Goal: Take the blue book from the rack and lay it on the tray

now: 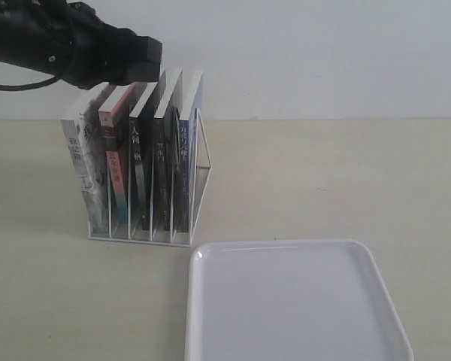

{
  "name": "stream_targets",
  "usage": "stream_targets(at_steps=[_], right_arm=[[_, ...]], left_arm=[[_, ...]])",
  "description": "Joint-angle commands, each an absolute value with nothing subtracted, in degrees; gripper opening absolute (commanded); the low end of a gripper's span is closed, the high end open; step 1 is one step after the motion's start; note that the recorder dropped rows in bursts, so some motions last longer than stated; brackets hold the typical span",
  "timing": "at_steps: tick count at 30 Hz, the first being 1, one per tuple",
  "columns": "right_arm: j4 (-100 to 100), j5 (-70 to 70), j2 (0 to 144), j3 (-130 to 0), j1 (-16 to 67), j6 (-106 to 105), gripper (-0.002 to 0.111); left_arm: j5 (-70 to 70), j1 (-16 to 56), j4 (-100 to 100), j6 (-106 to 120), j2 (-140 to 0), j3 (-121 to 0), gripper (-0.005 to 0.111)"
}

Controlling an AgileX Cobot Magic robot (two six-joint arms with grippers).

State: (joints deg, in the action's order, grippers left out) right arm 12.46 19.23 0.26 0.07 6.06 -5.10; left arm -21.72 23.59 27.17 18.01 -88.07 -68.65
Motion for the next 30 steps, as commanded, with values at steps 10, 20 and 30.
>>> stream_targets(at_steps=[10, 20, 30], right_arm=[[12.18, 18.77, 0.0, 0.0, 5.77, -5.0, 0.0], [12.18, 18.77, 0.0, 0.0, 5.77, -5.0, 0.0], [12.18, 18.77, 0.0, 0.0, 5.77, -5.0, 0.0]], left_arm=[[-33.72, 33.19, 9.16, 5.09, -87.99, -76.07, 0.041], [-54.11, 34.18, -7.55, -7.28, -88.28, -86.45, 0.039], [-57.04, 38.94, -8.44, -7.28, -97.5, -96.57, 0.039]])
